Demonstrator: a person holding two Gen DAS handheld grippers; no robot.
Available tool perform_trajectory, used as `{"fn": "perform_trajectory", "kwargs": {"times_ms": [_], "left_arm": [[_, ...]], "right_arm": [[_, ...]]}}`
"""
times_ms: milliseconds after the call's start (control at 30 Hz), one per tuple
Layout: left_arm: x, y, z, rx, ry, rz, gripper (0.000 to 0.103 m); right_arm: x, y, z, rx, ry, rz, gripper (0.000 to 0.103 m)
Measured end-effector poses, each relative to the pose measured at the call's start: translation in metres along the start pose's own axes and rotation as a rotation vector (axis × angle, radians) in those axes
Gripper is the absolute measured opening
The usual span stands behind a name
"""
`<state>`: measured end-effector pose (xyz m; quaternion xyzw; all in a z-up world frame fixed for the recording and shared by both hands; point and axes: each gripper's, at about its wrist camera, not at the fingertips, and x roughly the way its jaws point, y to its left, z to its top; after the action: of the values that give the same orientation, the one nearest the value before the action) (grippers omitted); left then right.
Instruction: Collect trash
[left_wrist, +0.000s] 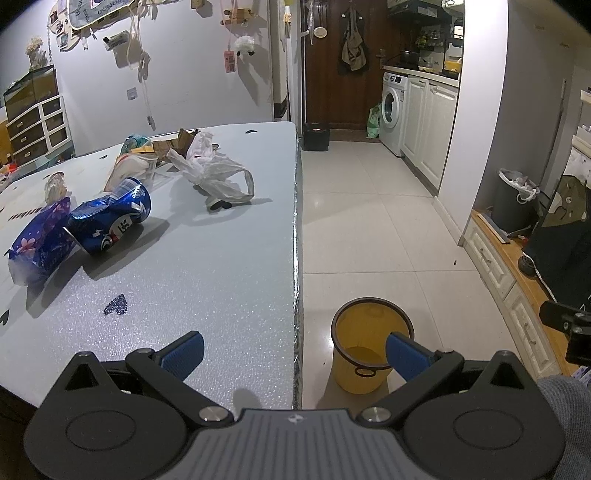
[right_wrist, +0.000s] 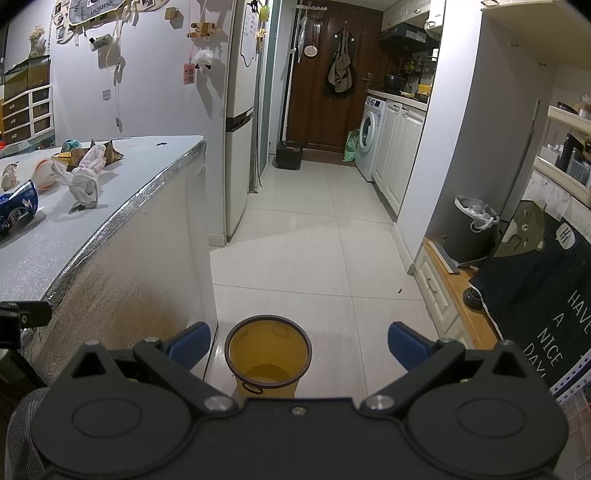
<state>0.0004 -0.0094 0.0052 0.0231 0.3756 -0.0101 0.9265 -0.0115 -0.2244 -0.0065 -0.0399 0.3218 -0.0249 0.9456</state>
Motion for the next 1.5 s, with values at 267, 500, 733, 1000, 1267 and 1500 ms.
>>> {"fn": "perform_trajectory", "kwargs": {"times_ms": [267, 500, 733, 1000, 1267, 1500], "left_arm": [[-0.0043, 0.0002, 0.0004, 0.005, -0.009, -0.007, 0.103], [-0.0049, 0.0005, -0.0008, 0.006, -0.013, -0.007, 0.103], [-0.0047, 0.0007, -0.0007, 0.007, -0.014, -0.007, 0.103], [-0.0051, 0.0012, 0.0, 0.01, -0.015, -0.007, 0.103], [-0.0047, 0.0001, 0.0003, 0.017, -0.018, -0.006, 0.103], [-0.0044, -0.0006, 0.0, 0.019, -0.02, -0.007, 0.103]], "right_arm": [[-0.0016, -0.0019, -0.0013, 0.0, 0.0, -0.002, 0.103], [-0.0018, -0.0021, -0.0011, 0.001, 0.0, -0.003, 0.103], [-0.0015, -0.0012, -0.0007, 0.0, 0.001, -0.004, 0.103], [-0.0014, -0.0012, -0.0008, 0.0, 0.0, -0.003, 0.103], [0.0003, -0.0031, -0.0017, 0.0, 0.0, -0.004, 0.103], [0.0, -0.0031, -0.0015, -0.001, -0.001, -0.006, 0.103]]}}
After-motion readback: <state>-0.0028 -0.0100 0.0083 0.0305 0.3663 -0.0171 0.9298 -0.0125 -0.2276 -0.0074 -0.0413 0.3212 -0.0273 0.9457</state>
